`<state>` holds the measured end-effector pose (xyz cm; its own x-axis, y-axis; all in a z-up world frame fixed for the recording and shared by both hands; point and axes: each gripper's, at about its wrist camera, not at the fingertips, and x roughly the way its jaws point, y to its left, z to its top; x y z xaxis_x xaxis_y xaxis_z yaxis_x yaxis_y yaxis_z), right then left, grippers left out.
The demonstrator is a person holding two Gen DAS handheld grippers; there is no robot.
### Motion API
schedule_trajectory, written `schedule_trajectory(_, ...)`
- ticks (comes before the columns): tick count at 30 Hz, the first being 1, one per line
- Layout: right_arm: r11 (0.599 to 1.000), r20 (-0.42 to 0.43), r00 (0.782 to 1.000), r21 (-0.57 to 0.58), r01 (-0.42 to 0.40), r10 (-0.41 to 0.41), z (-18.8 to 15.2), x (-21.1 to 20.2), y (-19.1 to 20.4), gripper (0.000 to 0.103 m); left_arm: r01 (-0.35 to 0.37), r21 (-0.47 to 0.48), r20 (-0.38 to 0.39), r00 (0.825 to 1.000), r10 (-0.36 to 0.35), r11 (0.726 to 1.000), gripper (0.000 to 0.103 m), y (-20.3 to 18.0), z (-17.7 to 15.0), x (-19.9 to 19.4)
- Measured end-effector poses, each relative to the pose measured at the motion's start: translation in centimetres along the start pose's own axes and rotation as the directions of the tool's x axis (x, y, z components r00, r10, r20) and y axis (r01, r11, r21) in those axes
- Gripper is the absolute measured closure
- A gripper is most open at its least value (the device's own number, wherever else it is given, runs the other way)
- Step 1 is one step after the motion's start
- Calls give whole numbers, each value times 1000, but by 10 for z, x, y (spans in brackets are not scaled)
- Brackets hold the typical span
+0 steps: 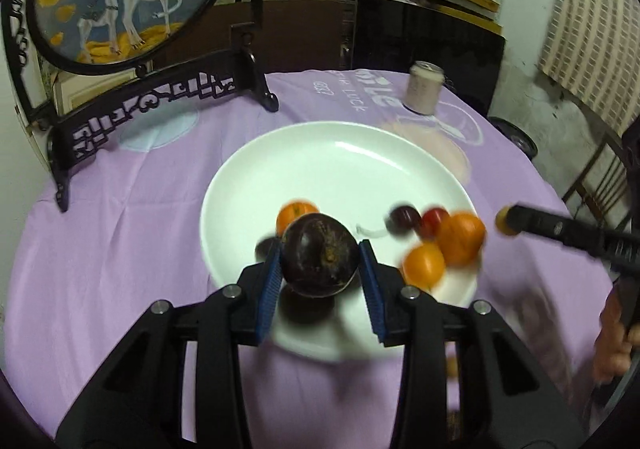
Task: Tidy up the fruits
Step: 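Release the mangosteen and yellow fruit onto the plate with both tools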
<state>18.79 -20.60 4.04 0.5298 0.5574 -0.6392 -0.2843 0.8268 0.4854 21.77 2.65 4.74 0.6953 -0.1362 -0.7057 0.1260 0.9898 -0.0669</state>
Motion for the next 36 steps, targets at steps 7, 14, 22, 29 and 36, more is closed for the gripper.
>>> schedule_trajectory(7, 999, -61, 997, -29, 40, -42, 31, 60, 6, 78, 16, -47, -58, 998, -18, 999, 65, 10, 30, 58)
schedule_trajectory(14, 998, -101, 993, 6, 57, -56, 41, 96, -9, 77, 25, -37, -63, 998, -27, 999, 49, 2, 39, 84)
schedule_trajectory(22, 998, -93, 995, 42, 37, -33, 42, 88, -16, 77, 36, -46, -37, 999, -37, 998, 44, 5, 33, 68)
schedule_trajectory(29, 999, -67, 997, 35, 30, -27, 26, 52, -7, 73, -9, -51, -36, 999, 7, 999, 40, 4, 17, 44)
schedule_trajectory(36, 1000, -29, 1000, 7, 10, -10, -10, 10, 0, 54, -29, 0, -29, 999, 29, 1000, 33, -2, -22, 11)
